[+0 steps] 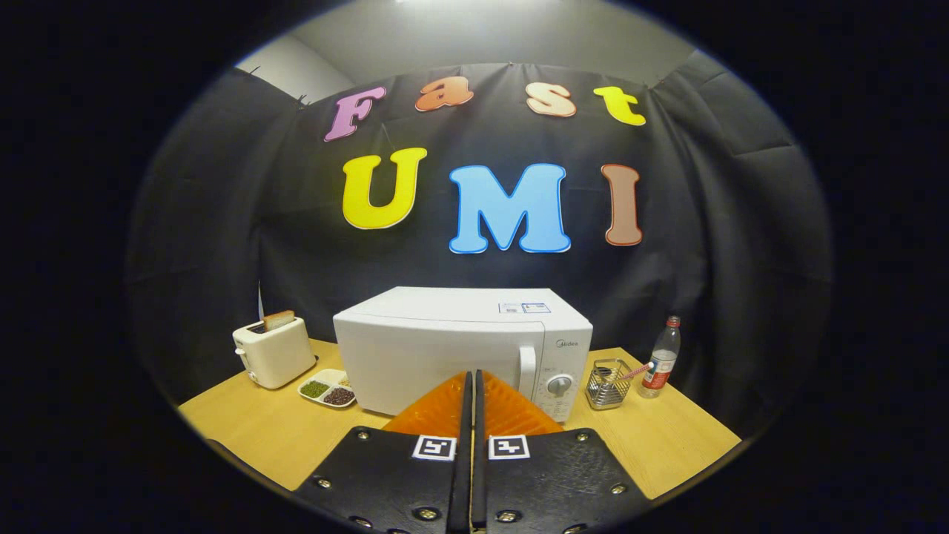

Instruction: Open the microwave, put the food inside, and close the microwave door.

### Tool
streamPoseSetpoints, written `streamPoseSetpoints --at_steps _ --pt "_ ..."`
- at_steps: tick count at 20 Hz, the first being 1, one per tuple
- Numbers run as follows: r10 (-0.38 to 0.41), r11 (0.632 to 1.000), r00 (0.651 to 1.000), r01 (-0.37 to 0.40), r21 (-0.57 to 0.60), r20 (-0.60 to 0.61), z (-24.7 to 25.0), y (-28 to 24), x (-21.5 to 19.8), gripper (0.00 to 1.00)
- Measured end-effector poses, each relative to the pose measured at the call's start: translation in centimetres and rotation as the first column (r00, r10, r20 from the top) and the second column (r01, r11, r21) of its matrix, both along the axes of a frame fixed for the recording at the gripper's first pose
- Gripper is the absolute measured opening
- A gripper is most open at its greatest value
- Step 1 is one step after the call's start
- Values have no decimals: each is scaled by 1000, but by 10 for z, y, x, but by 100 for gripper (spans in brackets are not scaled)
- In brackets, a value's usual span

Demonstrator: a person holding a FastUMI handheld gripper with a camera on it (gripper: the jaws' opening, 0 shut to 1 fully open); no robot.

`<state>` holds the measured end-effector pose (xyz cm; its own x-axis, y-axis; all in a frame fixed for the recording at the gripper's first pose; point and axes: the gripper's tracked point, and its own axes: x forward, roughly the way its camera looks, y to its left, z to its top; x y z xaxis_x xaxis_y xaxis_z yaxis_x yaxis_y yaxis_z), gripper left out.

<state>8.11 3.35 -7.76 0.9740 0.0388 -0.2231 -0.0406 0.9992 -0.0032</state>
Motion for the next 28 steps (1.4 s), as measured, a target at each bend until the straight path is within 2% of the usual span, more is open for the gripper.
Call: streamPoseSetpoints --at_steps 7,9,10,11,12,14,20,28 --pt "-18 1000 999 18 24 27 17 4 -57 3" --pt "-5 999 999 4 40 33 20 9 -70 20" --pt "-2 999 999 0 45 41 22 11 -76 48" --pt "1 999 999 -4 47 51 24 12 -82 59" --pt "7 999 998 -10 47 59 26 15 -88 80" --pt "14 999 998 -16 35 61 27 16 -97 97" --pt "32 999 997 -35 32 71 29 21 -113 97" --pt "38 999 995 -41 27 92 39 20 -113 97"
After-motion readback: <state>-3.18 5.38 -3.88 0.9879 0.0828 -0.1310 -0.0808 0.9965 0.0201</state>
